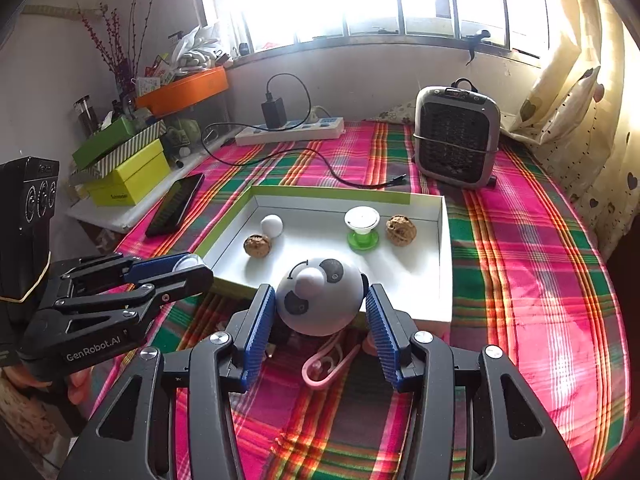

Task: Organize objects
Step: 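Carry the held cup and panda ball up and over into the box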

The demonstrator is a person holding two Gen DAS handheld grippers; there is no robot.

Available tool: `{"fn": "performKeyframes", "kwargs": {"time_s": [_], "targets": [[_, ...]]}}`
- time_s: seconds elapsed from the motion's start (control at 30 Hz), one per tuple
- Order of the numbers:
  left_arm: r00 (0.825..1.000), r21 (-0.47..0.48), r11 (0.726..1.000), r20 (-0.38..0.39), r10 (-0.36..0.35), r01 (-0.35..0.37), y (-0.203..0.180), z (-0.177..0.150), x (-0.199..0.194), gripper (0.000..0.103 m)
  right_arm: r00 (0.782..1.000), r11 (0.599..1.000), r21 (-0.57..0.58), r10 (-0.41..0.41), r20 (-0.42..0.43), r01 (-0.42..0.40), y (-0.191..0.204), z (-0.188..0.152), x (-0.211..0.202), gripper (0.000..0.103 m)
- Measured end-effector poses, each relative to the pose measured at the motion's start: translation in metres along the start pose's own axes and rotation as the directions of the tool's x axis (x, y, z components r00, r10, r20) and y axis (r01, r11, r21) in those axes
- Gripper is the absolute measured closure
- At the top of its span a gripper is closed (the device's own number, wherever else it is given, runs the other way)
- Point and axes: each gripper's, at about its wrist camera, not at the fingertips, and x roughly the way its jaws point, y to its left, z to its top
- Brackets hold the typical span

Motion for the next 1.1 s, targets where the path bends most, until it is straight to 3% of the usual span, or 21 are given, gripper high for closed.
{"fn": "performKeyframes", "kwargs": {"time_s": [0.53,1.1], "targets": [[1.000,0.000,1.000,-0.023,-0.007,0.007,0.005,0.028,0.037,0.077,0.999,0.999,0.019,-0.043,-0.025,0.043,-0.024,0.032,0.028,0.055],[0.995,-0.008,1.000,-0.097,0.004,-0.004,0.013,0.040,0.083,0.077,0.984,0.995,0.008,-0.099,-0.149,0.102,-0.044,0.029,0.081,0.055]]}}
